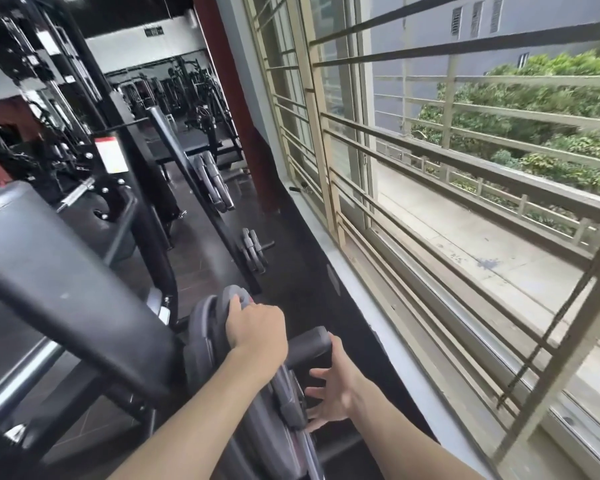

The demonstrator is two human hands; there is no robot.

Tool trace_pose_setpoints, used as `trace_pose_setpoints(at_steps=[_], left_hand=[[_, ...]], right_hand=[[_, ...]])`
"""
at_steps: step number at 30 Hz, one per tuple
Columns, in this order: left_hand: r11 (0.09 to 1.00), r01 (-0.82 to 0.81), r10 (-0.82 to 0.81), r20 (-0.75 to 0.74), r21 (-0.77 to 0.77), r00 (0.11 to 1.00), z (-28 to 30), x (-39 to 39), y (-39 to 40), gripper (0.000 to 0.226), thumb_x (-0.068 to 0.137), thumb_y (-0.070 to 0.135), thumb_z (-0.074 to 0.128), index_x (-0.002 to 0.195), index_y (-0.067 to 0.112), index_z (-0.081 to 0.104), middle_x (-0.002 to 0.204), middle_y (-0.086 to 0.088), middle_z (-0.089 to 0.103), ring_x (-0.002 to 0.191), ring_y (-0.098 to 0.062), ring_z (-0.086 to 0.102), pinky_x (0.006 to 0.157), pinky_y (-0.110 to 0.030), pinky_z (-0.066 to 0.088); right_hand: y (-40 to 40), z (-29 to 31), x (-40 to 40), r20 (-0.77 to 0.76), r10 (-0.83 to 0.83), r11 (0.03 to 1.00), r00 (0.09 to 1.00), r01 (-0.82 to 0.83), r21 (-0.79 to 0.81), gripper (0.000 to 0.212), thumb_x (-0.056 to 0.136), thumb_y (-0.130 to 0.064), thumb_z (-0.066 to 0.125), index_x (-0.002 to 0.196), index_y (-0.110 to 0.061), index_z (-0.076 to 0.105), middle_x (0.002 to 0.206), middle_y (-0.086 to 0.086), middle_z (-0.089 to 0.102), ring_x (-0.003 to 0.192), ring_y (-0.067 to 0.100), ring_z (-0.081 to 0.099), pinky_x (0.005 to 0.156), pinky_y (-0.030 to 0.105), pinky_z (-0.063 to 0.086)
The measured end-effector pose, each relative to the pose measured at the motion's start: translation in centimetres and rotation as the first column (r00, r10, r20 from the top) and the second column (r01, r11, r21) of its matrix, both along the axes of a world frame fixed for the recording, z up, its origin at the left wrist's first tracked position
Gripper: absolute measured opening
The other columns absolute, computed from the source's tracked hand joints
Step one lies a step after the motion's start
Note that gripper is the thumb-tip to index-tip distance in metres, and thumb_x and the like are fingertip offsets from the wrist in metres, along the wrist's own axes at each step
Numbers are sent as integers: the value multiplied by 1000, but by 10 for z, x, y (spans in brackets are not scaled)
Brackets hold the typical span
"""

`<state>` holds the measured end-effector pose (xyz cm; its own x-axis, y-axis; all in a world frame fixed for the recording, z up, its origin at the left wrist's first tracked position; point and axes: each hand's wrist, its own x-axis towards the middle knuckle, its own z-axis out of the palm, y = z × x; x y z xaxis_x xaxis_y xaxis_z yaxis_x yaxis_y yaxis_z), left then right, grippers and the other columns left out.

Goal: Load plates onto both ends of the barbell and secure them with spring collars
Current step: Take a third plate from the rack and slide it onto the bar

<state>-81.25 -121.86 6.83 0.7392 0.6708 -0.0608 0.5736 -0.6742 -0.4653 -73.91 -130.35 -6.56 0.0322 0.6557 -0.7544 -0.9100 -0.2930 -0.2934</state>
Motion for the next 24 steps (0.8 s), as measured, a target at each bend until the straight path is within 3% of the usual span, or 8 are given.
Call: trace_pose_setpoints(at_steps=[6,10,15,17,18,20,22,24], left_hand=[[998,-51,53,70,-36,996,1,3,-4,27,89,14,51,111,21,65,116,-2,71,115,-20,61,116,-32,19],[989,-93,110,155,-113,982,1,12,-10,23,89,10,56,108,19,65,116,-5,70,113,-24,61,93,-29,36],[937,-115,213,279,-329,936,-10,34,-19,31,92,9,57,123,13,59,136,-14,44,126,-38,44,95,-39,42],[909,-81,240,353,-410,904,-14,42,-23,35,93,9,56,127,15,56,142,-12,32,126,-39,37,98,-39,39],[893,-50,244,389,-446,888,-15,45,-27,38,92,8,57,129,17,55,144,-11,30,126,-38,37,97,-37,39],[858,30,249,468,-513,848,-15,52,-34,44,90,6,57,132,19,53,145,-10,30,124,-37,37,93,-35,40],[827,112,240,525,-551,816,-13,57,-40,55,90,6,56,141,21,45,148,-11,30,127,-37,37,89,-33,38],[802,156,242,552,-577,798,-8,61,-41,69,91,6,55,152,21,29,153,-11,28,132,-39,35,90,-32,35]], right_hand=[[-2,-4,4,-26,-6,1000,1000,5,-24,103,68,-84,58,142,-15,41,156,18,32,129,59,41,101,74,37],[-5,-3,10,-15,-3,996,1000,2,-84,105,62,-81,67,137,-12,41,137,23,49,109,50,60,90,57,48],[-9,-2,20,73,19,985,997,-6,-170,116,48,-71,84,136,-10,41,119,18,60,82,35,62,75,45,48],[-10,2,28,139,18,983,990,8,-182,121,30,-58,95,131,-9,50,122,14,61,89,33,64,78,45,49],[-12,6,31,193,23,980,981,16,-200,120,31,-55,96,132,-9,51,131,12,59,103,34,63,84,45,49],[-20,13,38,331,20,972,943,60,-228,107,53,-65,90,135,-10,49,145,8,48,126,34,52,95,46,45],[-34,17,49,406,-71,965,911,166,-203,88,59,-69,84,117,-7,60,134,3,57,119,30,57,97,44,48],[-50,27,62,438,-149,957,886,240,-161,80,64,-67,83,113,-6,67,124,6,70,108,27,68,84,37,59]])
